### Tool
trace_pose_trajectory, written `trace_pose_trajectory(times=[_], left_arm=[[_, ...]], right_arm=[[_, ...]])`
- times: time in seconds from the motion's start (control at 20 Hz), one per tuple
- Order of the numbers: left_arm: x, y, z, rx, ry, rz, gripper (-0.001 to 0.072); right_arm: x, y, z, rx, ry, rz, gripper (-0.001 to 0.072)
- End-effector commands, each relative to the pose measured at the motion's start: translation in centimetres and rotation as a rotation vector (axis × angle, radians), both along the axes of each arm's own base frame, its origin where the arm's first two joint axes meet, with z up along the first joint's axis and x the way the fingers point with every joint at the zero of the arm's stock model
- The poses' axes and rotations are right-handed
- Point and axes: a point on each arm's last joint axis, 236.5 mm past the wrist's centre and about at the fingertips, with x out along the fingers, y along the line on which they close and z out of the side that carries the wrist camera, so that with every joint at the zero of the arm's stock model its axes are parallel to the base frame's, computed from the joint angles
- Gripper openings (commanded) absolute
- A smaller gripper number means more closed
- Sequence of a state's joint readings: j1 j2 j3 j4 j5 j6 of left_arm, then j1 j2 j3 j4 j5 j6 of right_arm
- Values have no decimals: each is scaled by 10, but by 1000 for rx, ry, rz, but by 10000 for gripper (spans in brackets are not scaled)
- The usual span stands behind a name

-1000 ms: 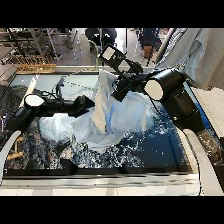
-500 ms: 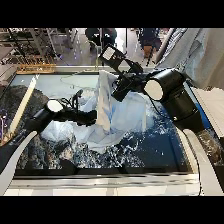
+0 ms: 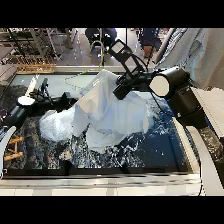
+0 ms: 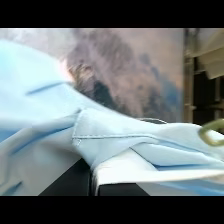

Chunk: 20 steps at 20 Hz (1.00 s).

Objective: Fold the clothes and pants, and hang the long-sleeved shirts on hangers.

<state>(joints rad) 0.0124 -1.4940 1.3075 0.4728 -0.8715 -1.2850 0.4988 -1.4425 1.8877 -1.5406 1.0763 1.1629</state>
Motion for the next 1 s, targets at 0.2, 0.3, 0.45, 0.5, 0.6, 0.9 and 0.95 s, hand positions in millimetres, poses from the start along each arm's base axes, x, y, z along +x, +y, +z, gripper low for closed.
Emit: trace_pose_trajectory(times=[0.2,0.3,0.45,0.5,0.6,0.9,0.95], left_arm=[[31,22,17,-71,-117,87,12],[33,19,12,-107,-96,91,11],[26,0,3,-121,-68,40,12],[25,-5,3,-121,-69,31,11],[25,-7,5,-129,-71,29,12],[37,3,13,-178,-69,104,11],[39,5,16,-182,-74,113,10]], right_arm=[[1,0,-3,39,34,-15,16],[-2,7,-2,64,42,7,16],[-7,24,8,143,38,53,16],[-7,27,10,160,37,58,16],[-9,30,11,173,45,65,16],[-34,43,-2,169,140,155,16],[-37,43,-5,160,153,166,16]])
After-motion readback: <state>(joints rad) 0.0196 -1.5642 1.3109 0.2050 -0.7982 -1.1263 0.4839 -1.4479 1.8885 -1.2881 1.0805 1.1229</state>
